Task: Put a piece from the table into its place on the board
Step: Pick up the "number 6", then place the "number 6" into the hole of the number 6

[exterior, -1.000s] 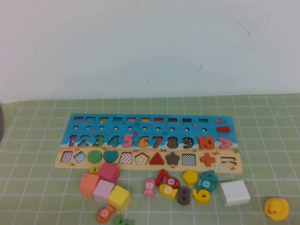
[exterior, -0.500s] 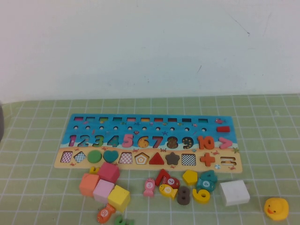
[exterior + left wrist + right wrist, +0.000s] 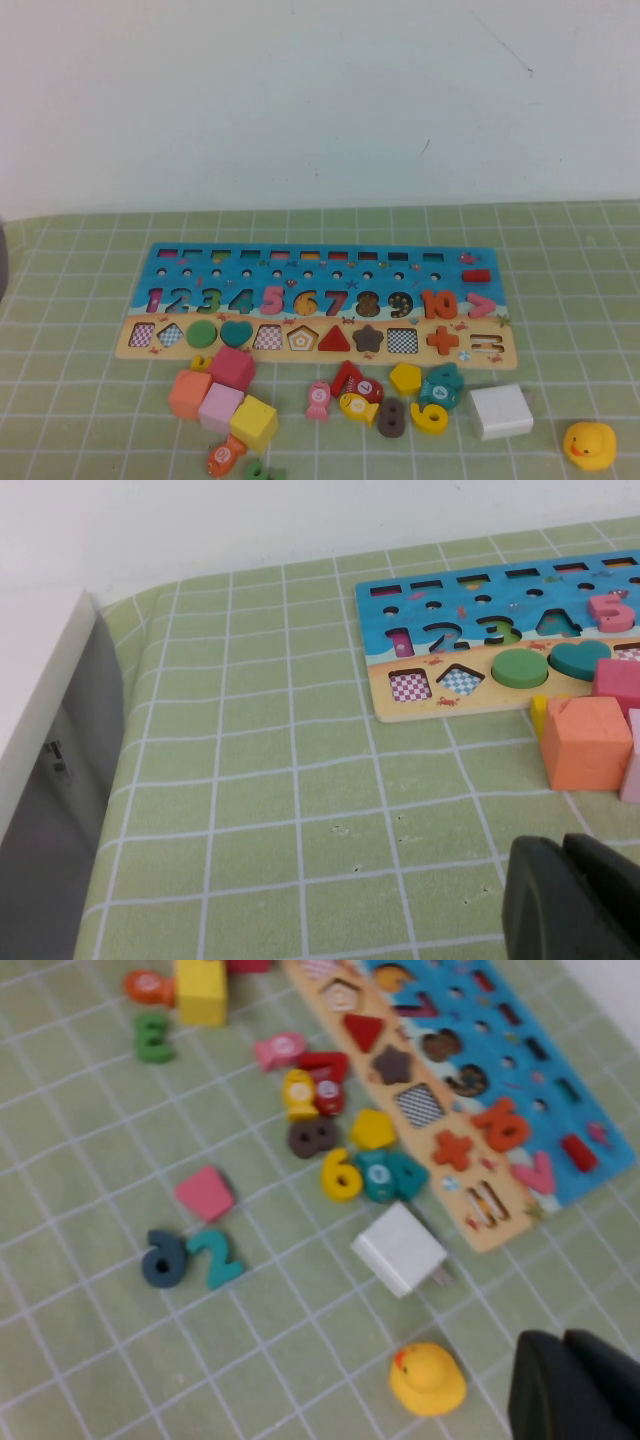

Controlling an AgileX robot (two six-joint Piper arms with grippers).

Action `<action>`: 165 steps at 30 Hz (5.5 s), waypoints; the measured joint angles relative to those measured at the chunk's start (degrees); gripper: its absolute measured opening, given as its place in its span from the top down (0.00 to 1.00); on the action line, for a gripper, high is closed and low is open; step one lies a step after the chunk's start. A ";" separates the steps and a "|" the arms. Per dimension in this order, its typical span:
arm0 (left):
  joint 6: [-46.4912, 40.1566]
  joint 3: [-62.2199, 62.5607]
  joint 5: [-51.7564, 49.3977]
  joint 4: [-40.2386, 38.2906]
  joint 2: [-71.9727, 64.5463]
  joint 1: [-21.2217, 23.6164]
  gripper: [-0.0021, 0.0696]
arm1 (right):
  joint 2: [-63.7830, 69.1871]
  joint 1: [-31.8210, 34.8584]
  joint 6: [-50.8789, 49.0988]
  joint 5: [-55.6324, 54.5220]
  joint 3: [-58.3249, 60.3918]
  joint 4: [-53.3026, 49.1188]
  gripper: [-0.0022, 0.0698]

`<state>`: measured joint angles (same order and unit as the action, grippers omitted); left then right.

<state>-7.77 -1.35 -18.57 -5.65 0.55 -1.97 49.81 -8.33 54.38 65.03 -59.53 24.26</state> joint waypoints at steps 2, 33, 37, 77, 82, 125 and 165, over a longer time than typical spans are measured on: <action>0.00 0.00 0.00 0.00 0.00 0.00 0.97 | 5.00 -3.77 0.64 0.73 -2.84 -1.14 0.97; 0.00 0.00 0.00 -0.04 0.00 0.00 0.97 | 57.58 -28.29 -11.00 -7.63 -17.59 -18.46 0.37; 0.00 0.00 0.00 -0.04 0.00 0.00 0.97 | 59.98 -28.29 -11.00 -9.16 -17.72 -18.46 0.37; 0.00 0.10 -0.04 -0.13 0.00 0.00 0.97 | 68.67 -28.29 -20.74 -18.37 -18.01 -25.15 0.59; 0.00 0.10 -0.04 -0.13 0.00 0.00 0.97 | 67.24 -28.29 -27.10 -16.35 -18.01 -24.94 0.59; 0.00 0.10 -0.04 -0.13 0.00 0.00 0.97 | 93.15 -30.61 -74.60 -9.63 -69.25 -16.22 0.59; 0.00 0.10 -0.04 -0.13 0.00 0.00 0.97 | 94.76 -29.08 -78.86 -12.57 -69.38 -17.88 0.59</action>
<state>-7.77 -1.25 -18.61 -5.78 0.55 -1.97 144.57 -37.41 -24.48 52.47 -128.91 6.38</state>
